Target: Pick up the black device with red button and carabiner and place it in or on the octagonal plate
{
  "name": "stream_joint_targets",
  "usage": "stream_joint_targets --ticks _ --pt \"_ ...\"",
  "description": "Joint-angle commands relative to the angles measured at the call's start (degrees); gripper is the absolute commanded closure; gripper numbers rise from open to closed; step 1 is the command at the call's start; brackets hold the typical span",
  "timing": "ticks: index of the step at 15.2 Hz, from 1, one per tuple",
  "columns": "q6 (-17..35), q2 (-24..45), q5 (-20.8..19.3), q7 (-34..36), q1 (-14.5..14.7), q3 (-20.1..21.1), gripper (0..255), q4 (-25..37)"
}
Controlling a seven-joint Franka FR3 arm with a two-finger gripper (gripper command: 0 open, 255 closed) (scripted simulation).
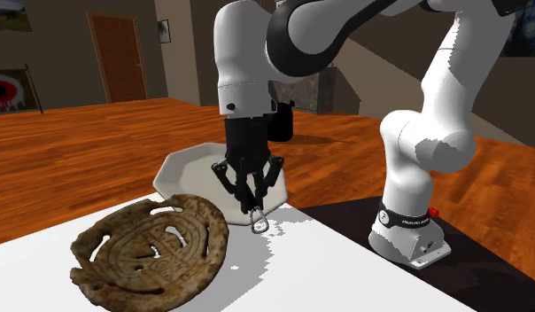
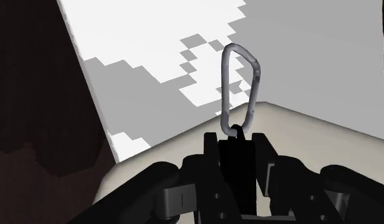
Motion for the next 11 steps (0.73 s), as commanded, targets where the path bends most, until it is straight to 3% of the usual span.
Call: stream_joint_targets --ticks 1,11 --pt "-1.44 -0.34 -0.23 0.18 -0.08 -0.13 255 0.37" --pt "-9.43 -3.08 -1.24 1.87 -0.38 -0.86 255 5.76"
